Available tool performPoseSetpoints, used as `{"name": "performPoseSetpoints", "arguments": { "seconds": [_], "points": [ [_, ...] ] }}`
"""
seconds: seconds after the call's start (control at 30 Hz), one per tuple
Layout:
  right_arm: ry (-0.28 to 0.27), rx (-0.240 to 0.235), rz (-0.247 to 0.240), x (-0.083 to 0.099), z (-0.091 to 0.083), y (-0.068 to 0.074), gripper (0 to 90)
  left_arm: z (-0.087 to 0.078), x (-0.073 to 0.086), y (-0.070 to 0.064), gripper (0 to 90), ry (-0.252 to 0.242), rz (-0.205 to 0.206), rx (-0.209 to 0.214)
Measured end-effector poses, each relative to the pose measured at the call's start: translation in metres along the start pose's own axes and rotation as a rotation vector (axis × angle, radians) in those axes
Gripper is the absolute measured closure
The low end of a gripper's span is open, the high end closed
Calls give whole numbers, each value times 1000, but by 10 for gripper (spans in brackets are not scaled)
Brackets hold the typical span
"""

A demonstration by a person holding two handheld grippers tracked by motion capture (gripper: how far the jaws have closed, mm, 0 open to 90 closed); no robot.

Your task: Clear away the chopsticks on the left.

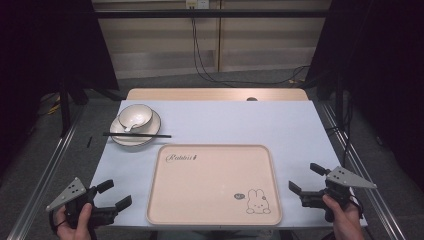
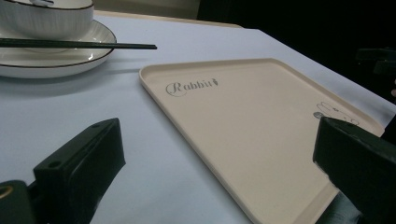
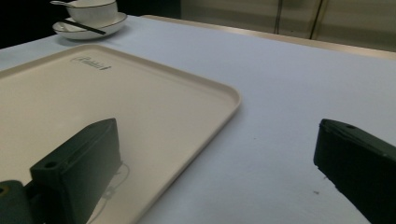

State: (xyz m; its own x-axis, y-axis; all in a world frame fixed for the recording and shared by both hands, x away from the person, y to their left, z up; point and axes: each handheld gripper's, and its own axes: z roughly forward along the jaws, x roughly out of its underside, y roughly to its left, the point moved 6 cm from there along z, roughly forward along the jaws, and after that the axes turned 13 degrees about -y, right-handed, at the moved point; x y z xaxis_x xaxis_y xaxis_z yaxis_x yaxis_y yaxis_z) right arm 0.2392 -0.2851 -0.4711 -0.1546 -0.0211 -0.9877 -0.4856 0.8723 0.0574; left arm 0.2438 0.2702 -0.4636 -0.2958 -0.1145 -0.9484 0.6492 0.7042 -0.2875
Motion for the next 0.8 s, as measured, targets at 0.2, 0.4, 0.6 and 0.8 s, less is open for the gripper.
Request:
{"name": "performPoseSetpoints", "arguments": {
  "seconds": [0.2, 0.4, 0.6, 0.8],
  "points": [
    [-4, -4, 9, 0, -1, 0, 2, 2, 0, 0, 19, 5, 2, 3],
    [-14, -8, 12, -1, -1, -1, 4, 4, -4, -1, 19, 18, 24, 13],
    [-7, -16, 18, 0, 0, 0, 7, 4, -21, 2, 20, 11, 81, 31],
    [-9, -12, 21, 0, -1, 0, 9, 4, -29, 13, 31, 51, 104, 65]
  ]
}}
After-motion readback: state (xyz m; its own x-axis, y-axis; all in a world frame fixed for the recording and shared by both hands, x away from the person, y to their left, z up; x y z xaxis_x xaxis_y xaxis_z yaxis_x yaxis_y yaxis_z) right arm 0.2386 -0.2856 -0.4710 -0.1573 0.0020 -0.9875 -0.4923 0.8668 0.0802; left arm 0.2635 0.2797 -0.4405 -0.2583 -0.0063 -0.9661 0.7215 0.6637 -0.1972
